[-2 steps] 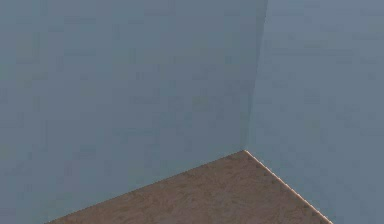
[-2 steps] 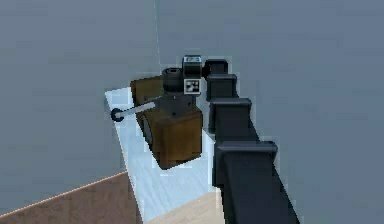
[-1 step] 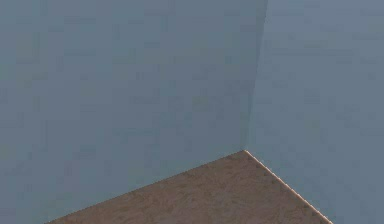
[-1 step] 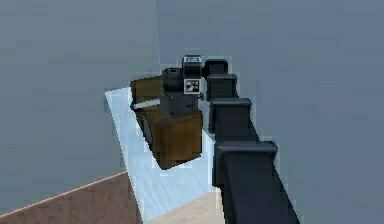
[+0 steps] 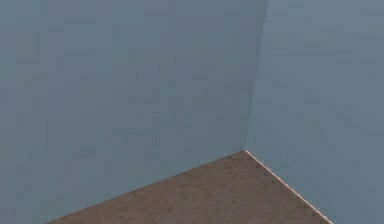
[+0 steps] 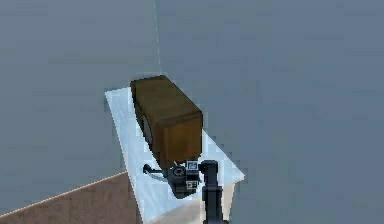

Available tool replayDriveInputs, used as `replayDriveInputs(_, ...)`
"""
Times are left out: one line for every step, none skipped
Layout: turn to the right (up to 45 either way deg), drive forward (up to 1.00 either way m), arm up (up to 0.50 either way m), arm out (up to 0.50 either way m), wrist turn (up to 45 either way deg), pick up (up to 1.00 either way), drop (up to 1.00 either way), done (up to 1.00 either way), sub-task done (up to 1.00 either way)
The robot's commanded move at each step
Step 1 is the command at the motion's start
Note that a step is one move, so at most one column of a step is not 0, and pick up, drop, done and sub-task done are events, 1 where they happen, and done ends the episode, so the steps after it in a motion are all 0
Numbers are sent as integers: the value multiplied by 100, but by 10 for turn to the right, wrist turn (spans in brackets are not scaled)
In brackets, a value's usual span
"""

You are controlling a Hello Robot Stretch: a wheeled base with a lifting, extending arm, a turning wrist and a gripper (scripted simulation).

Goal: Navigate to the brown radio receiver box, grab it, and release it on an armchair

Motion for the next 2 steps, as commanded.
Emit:
replayDriveInputs(0,0,0,0,0,100,0,0,0)
replayDriveInputs(0,0,10,0,0,0,0,0,0)
